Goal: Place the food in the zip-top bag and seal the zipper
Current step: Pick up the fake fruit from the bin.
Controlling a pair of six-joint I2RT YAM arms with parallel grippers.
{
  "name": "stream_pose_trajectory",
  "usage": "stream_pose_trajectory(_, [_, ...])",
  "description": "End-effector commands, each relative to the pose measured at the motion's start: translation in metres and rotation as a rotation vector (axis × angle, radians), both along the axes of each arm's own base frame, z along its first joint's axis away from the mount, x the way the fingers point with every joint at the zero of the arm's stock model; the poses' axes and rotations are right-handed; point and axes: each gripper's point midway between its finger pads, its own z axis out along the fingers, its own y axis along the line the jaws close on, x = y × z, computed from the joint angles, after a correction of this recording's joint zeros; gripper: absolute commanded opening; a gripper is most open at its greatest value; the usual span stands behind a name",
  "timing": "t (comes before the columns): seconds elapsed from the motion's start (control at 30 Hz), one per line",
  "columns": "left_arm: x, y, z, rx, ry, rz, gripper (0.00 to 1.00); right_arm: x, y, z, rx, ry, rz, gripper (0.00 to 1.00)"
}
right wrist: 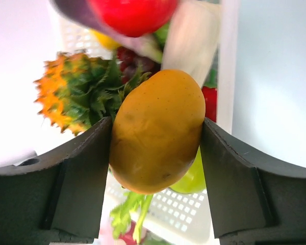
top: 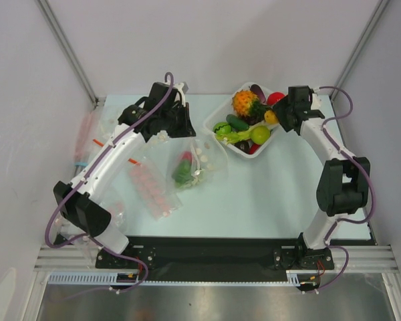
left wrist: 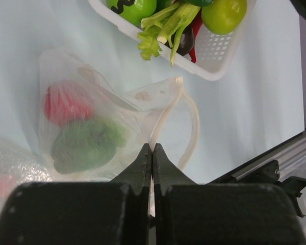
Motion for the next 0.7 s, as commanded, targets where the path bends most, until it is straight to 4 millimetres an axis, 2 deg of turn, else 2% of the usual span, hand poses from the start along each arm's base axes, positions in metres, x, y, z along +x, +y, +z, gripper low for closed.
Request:
stream_pose_trajectory(0.0, [0.008, -0.002, 0.025, -0.031, -0.065, -0.021, 0.0, -0.005, 0.001, 0.068, -0.063, -0.195, 0.09, 0.49])
stream_pose_trajectory(0.13, [0.009, -0.001, 0.025, -0.018, -0.059, -0.025, 0.0, -0.015, 0.012, 0.083, -0.084, -0.242, 0.198, 0.49])
stream_pose_trajectory(0.2, [0.01, -0.001, 0.026, -0.017, -0.063, -0.026, 0.0, -0.019, 0.024, 0.085, -0.07, -0.254, 0.275, 0.5])
stream_pose_trajectory(0.23, [0.01, -0.002, 0.026, -0.016, -0.06, -0.029, 0.0, -0.022, 0.026, 0.085, -0.067, -0.247, 0.289, 0.44])
stream_pose_trajectory(0.3, [0.01, -0.002, 0.026, -0.013, -0.061, -0.034, 0.0, -0.025, 0.035, 0.083, -0.053, -0.248, 0.342, 0.4])
stream_pose_trajectory(0.47, [0.01, -0.001, 0.024, -0.008, -0.055, -0.034, 0.0, -0.033, 0.037, 0.069, -0.051, -0.209, 0.376, 0.47])
stream_pose_trajectory(0.6, [0.01, -0.001, 0.025, -0.014, -0.057, -0.027, 0.0, -0.032, 0.037, 0.039, -0.013, -0.148, 0.389, 0.5])
stream_pose_trajectory(0.67, [0.01, -0.001, 0.025, -0.016, -0.057, -0.026, 0.0, -0.027, 0.038, 0.032, 0.015, -0.143, 0.398, 0.5])
